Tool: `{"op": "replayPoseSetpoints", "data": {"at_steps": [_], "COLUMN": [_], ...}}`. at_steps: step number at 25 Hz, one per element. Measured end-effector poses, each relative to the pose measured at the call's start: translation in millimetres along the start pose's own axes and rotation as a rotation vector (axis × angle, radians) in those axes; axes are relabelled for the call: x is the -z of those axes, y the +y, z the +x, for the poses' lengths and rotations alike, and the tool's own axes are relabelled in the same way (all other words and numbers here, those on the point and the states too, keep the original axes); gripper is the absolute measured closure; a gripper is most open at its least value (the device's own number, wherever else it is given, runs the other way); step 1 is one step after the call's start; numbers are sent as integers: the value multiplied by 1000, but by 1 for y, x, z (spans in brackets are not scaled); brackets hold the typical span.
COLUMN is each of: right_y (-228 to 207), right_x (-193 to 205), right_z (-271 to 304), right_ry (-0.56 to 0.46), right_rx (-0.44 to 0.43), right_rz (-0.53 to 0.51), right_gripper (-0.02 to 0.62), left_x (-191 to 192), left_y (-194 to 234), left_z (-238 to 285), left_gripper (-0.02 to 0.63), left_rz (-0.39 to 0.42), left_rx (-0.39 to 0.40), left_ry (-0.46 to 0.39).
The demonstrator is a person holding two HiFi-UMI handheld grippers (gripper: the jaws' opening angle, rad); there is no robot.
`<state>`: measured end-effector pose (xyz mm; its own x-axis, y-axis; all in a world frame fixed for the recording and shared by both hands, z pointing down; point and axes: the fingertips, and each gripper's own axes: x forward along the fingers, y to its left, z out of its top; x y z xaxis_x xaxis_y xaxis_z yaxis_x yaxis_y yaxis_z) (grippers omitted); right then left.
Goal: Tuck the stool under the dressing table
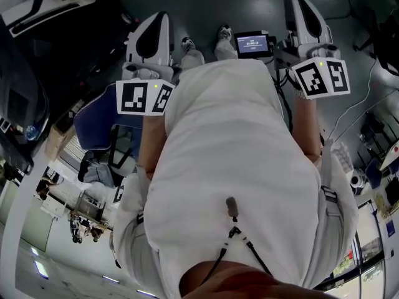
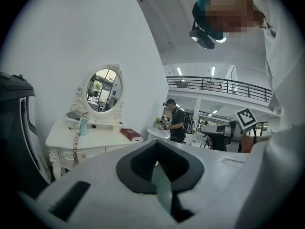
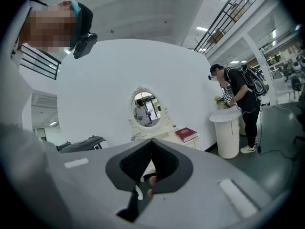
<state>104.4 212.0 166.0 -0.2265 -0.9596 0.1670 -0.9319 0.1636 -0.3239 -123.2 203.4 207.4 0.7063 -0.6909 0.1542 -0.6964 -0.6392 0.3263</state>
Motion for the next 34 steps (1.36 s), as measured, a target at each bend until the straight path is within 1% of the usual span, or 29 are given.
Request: {"op": "replayPoseSetpoints", "data": {"at_steps": [4, 9, 12, 16, 20, 23, 27, 30, 34], "right_y": [54, 95, 108, 118, 132, 132, 115, 103, 85], "right_x": [11, 15, 21, 32, 37, 36, 36, 38, 37], "right_z": [5, 5, 1, -9, -14, -21, -36, -48, -75], "right_ry": [-6, -22, -28, -28, -28, -24, -19, -13, 0], "right_rx": [-7, -11, 2, 23, 32, 23, 1, -24, -65], "right_rz": [-14, -51, -65, -55, -51, -62, -50, -31, -7], "right_gripper": [589, 589, 589, 589, 589, 589, 589, 589, 589], "left_x": [4, 4, 2, 0, 3, 2, 1, 9, 25], "left_y": [29, 51, 55, 54, 66, 66, 47, 30, -7], "left_z": [-41, -71, -77, -88, -104, -108, -106, -108, -107], "left_gripper": [600, 600, 600, 600, 600, 600, 600, 600, 600], "left_rz": [-10, -9, 1, 27, 22, 27, 42, 25, -20], "left_rx": [16, 33, 56, 80, 70, 52, 14, -28, -70], "left_ry": [14, 6, -1, -2, 2, -6, -27, -30, -21]}}
